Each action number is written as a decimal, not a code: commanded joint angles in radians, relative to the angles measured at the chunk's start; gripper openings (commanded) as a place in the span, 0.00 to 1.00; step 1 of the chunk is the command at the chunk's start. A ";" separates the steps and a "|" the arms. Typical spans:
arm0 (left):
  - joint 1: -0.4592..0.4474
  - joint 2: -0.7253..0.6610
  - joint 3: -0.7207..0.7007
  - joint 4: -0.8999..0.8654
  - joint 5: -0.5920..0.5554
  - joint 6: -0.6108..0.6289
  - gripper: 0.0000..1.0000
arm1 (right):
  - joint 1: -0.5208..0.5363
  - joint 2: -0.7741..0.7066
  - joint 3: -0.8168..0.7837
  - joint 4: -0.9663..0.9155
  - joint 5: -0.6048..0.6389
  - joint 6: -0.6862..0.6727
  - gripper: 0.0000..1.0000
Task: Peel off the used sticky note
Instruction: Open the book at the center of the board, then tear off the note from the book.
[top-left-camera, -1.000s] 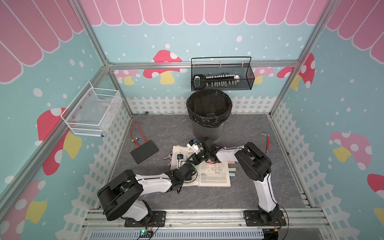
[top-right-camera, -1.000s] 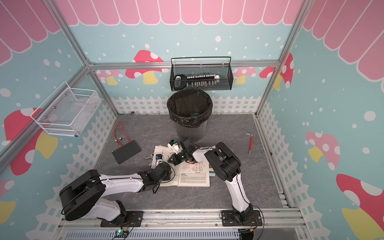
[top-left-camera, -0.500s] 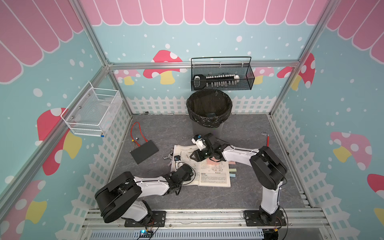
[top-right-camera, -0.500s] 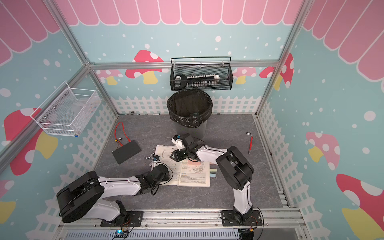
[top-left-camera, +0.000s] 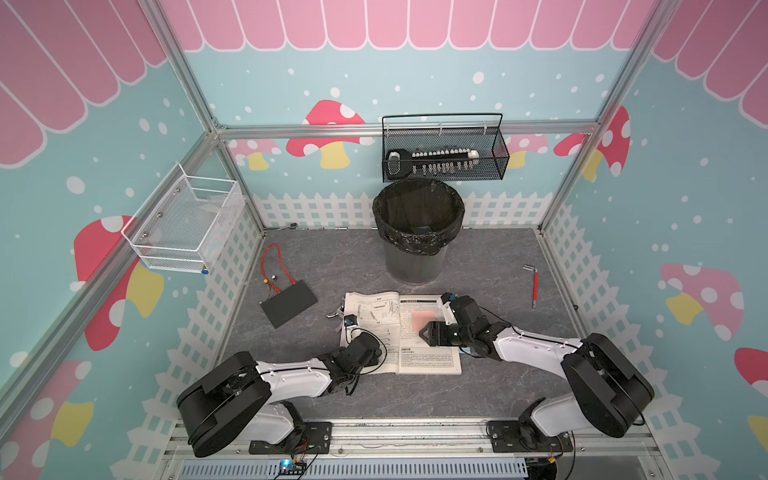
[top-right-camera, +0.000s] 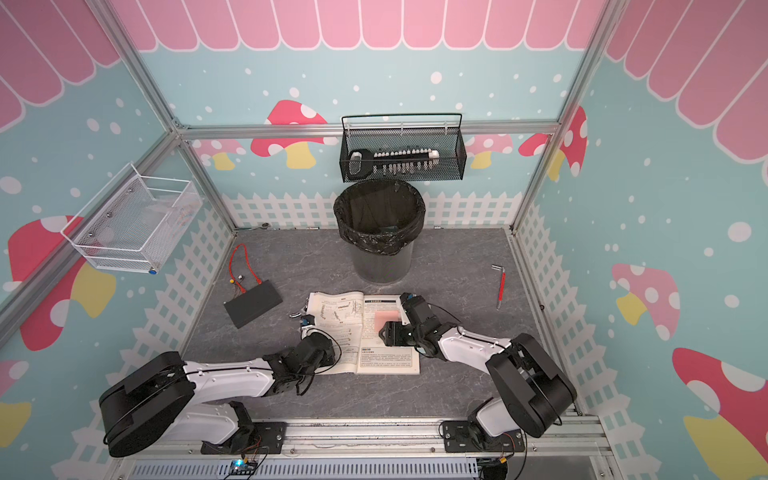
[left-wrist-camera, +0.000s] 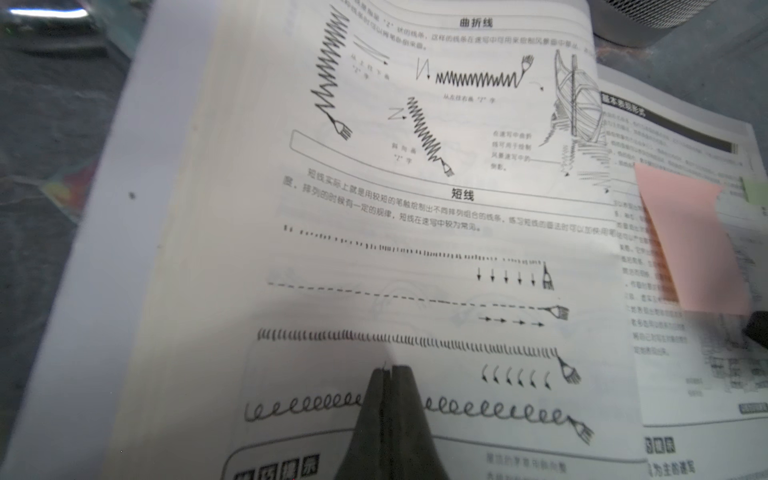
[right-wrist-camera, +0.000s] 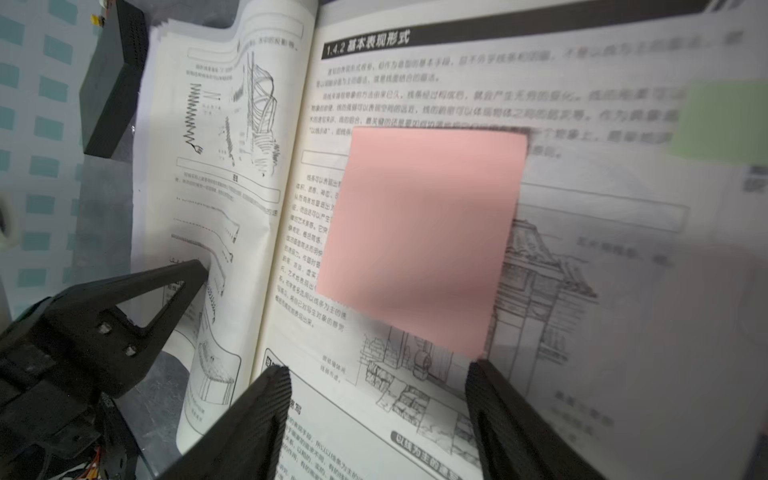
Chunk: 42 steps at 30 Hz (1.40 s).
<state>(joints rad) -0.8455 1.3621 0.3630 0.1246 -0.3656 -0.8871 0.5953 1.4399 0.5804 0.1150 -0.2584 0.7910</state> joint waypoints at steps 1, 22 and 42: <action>0.002 0.020 -0.035 -0.127 0.034 -0.012 0.00 | -0.013 0.002 -0.029 0.092 0.005 0.092 0.73; 0.002 0.024 -0.039 -0.128 0.034 -0.015 0.00 | -0.017 0.098 -0.070 0.264 0.079 0.215 0.55; 0.002 0.050 -0.030 -0.129 0.037 -0.016 0.00 | -0.020 -0.156 -0.023 0.075 0.396 0.166 0.00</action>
<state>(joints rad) -0.8455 1.3651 0.3634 0.1253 -0.3656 -0.8906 0.5819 1.3369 0.5289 0.2562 0.0132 0.9894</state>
